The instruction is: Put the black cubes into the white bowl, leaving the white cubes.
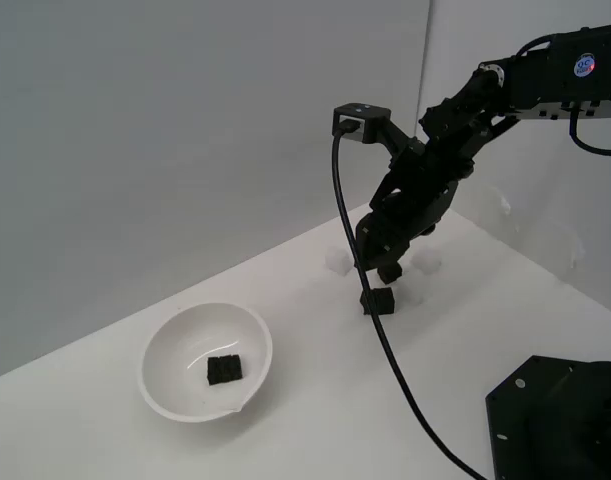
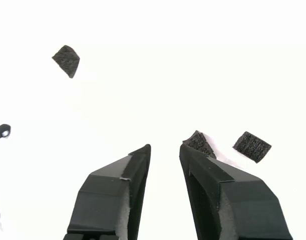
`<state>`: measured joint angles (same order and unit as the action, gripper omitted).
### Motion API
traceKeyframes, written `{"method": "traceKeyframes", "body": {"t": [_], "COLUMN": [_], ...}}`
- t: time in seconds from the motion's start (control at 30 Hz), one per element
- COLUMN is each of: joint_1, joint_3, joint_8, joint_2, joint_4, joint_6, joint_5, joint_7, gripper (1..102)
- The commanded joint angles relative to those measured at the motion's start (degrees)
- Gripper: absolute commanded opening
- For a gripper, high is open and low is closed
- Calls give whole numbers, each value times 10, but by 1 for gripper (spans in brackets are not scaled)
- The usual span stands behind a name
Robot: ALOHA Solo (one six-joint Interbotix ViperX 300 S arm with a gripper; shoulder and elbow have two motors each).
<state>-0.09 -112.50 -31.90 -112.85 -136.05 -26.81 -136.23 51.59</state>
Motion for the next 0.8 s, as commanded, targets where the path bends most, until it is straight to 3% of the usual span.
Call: {"method": "traceKeyframes", "body": {"t": [0.0, 0.13, 0.37, 0.77], "joint_1": [-4, -4, -4, -4], "joint_3": [-3, 8, 42, 97], "joint_8": [-7, -8, -31, -40], "joint_2": [0, 11, 45, 99], "joint_4": [-8, -18, -32, -35], "joint_6": [-4, -4, -4, -4], "joint_5": [-4, -16, -30, -33], "joint_7": [-9, -21, -40, -63], "gripper": [43, 55, 55, 55]}}
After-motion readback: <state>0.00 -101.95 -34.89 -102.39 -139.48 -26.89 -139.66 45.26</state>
